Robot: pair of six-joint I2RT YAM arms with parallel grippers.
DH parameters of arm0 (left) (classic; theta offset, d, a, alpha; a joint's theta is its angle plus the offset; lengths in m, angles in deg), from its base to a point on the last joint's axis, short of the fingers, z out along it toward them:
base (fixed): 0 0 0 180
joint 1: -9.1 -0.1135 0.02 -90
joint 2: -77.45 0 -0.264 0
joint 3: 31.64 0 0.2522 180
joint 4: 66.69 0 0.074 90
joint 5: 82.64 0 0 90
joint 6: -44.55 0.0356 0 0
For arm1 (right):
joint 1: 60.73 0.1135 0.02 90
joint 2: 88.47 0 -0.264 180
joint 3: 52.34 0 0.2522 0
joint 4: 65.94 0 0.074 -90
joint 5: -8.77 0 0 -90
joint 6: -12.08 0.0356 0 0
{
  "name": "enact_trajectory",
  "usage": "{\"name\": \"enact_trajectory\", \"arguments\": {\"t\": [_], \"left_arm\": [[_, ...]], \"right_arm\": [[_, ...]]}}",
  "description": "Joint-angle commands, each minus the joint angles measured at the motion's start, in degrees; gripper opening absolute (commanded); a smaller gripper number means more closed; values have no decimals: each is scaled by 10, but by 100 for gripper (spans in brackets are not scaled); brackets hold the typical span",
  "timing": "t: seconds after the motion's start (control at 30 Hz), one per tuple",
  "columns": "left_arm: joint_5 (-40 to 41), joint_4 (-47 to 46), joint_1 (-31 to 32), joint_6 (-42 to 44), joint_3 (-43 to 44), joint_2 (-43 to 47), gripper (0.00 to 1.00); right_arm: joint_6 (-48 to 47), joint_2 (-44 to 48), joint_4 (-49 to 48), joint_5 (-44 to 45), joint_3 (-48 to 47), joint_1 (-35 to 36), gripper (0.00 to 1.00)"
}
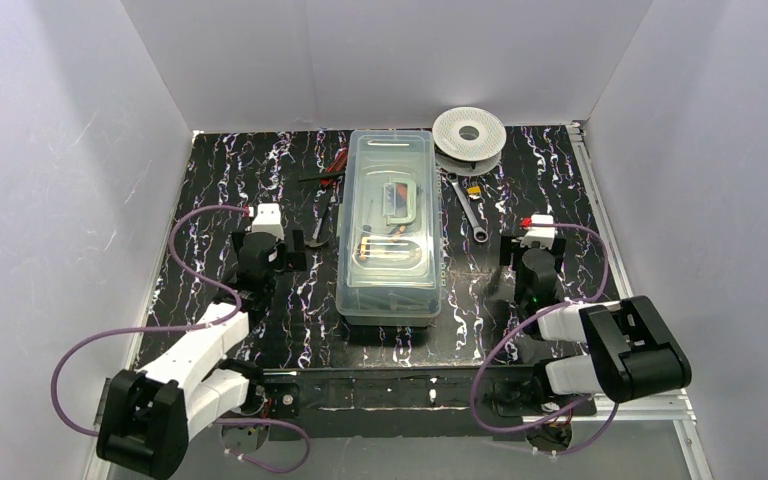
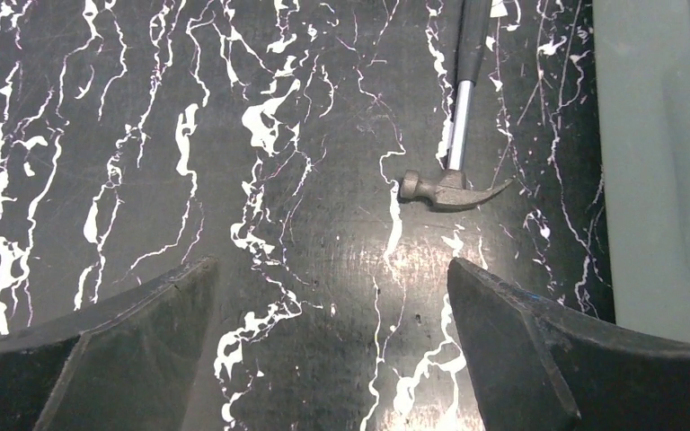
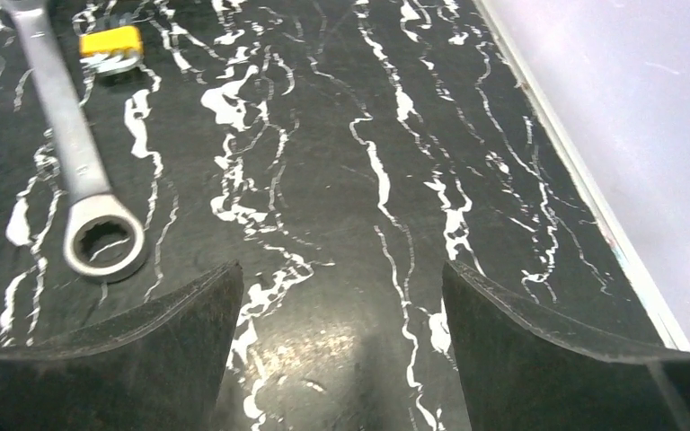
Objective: Pack the tool kit
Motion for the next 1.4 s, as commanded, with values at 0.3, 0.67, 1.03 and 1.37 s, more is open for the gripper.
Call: {"name": "enact_trajectory", "arguments": {"t": [0.3,0.67,1.03,1.37], "left_arm": [[31,-196,-35,38,-50,-90,98],[-40,-320,-49,54,-81,-162,98],[-88,-462,-142,42,-77,-293,88],[-160,-522,-152,56,-113,-291,93]], "right_arm": [[85,-2,143,-173,-123,-140,84],[84,-5,-10,-191,-39,-148,71],[85,-2,5,-193,-44,-147,85],[85,-3,3,-195,-43,-149,88]]}}
